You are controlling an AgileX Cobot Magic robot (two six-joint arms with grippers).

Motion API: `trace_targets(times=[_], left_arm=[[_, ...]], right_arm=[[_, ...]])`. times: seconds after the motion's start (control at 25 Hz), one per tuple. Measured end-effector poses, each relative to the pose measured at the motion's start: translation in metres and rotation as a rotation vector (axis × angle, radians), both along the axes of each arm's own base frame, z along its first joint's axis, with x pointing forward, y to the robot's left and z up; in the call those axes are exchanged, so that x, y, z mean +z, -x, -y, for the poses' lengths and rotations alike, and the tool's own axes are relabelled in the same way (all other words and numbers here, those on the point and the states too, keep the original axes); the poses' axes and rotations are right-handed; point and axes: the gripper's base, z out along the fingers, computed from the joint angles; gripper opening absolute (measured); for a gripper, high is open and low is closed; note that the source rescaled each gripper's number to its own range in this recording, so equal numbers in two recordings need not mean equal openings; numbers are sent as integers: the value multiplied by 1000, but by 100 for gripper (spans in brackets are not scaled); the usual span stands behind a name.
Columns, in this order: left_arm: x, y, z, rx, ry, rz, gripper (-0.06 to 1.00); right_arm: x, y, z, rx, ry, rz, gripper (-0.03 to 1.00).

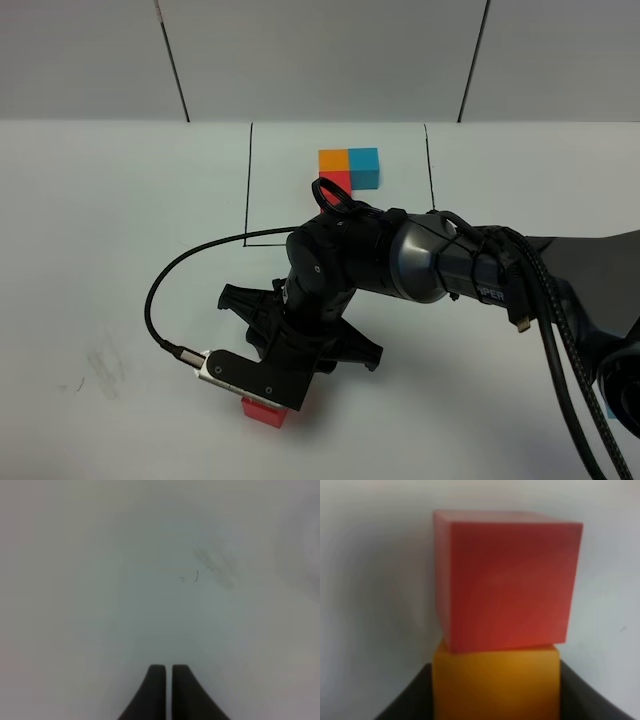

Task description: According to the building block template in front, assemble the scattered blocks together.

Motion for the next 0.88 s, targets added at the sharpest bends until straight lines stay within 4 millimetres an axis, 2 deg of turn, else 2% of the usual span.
trace_targets(times=[0.88], left_arm=[[0,0,0,0,0,0,0]], right_arm=[[-1,-3,-4,-64,-53,6,51]])
